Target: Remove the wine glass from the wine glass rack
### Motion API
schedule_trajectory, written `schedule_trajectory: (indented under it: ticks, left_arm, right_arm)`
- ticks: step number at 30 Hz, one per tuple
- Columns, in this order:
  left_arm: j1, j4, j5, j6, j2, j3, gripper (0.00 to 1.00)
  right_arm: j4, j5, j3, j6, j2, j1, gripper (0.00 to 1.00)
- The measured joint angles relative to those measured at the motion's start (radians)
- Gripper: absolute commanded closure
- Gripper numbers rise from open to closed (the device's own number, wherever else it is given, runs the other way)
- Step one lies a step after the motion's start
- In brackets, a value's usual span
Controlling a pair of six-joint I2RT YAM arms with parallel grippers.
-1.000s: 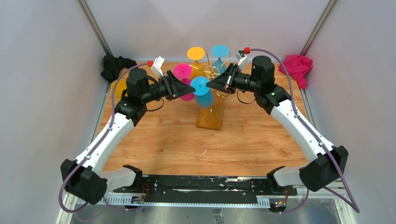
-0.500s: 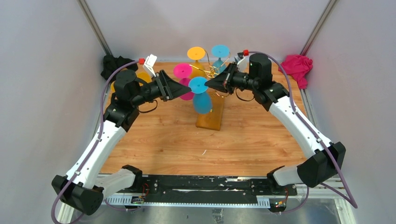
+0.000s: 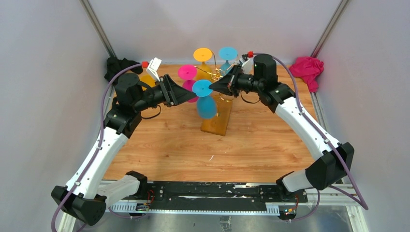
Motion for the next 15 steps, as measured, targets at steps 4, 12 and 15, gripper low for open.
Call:
schedule_trajectory:
  ticks: [4, 12, 15]
  left_arm:
    - [0.0, -0.007, 0.0, 0.001, 0.0, 0.0, 0.48]
    - [0.0, -0.013, 0.0, 0.001, 0.001, 0.0, 0.48]
    - [0.0, -0.015, 0.0, 0.001, 0.001, 0.0, 0.49]
  right_arm:
    - [-0.003, 0.009, 0.0, -0.003, -0.003, 0.011, 1.0]
    - [-0.011, 0.032, 0.0, -0.011, -0.039, 0.023, 1.0]
    - [-0.014, 0.033, 0.0, -0.011, -0.048, 0.029, 1.0]
